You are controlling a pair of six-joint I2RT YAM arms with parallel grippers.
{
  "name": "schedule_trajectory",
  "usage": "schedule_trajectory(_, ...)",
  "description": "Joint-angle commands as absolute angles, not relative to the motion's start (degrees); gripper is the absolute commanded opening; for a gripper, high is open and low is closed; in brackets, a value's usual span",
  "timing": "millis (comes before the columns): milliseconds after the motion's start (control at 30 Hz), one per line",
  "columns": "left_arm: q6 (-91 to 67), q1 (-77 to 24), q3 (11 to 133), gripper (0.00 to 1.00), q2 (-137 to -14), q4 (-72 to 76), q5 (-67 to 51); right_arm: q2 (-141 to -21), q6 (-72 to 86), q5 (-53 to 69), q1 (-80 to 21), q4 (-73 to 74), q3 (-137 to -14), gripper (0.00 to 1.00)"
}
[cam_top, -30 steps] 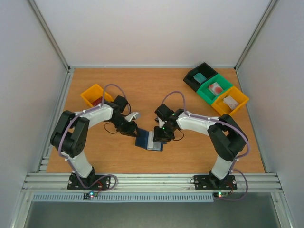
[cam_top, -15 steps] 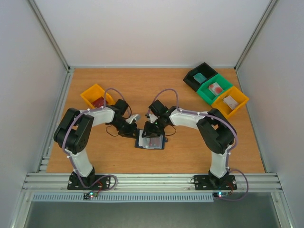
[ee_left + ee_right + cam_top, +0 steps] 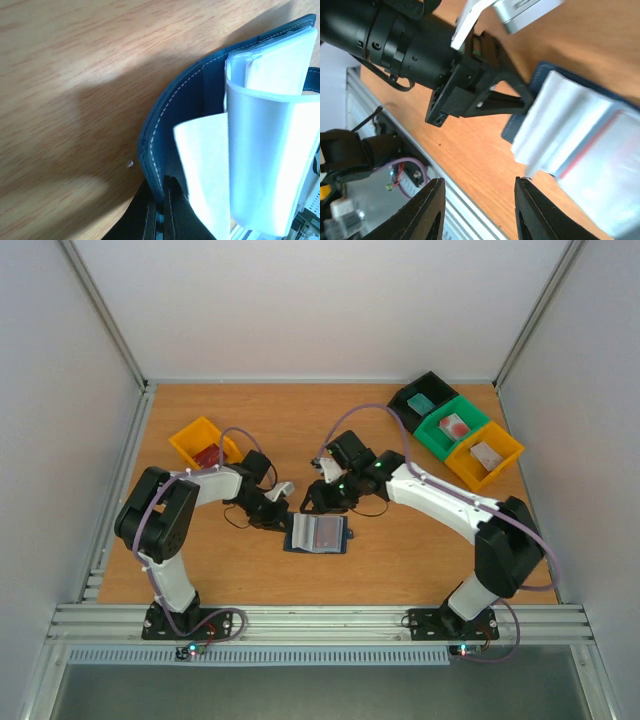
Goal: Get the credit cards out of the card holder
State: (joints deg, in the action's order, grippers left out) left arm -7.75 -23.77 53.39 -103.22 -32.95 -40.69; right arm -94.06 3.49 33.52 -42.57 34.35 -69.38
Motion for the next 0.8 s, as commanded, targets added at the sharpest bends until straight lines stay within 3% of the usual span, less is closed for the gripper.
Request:
schedule_trajectory(0,-8.5,-23.9,52.4,0.00,-103.7,-31.3,-37.8,-90.3,1.2,19.8,-41.4,48.6,-70.0,0.39)
schedule_trajectory(167,-8.6,-23.9,52.4,0.00,-103.8,-31.2,-37.7,-92.5,4.2,9.7,-41.2,52.6,-67.6,0.35)
schedule_trajectory(400,-8.6,-23.9,52.4,0.00,-103.3,-31.4,-37.5,-100.4,6.1,14.8,-41.2,45.8,-67.2,0.32)
schedule_trajectory(767,-8.7,-24.0,52.5,0.00,-103.3,-31.4,-37.4,-103.3,7.4,19.6,-41.9,41.2,-66.8,0.26)
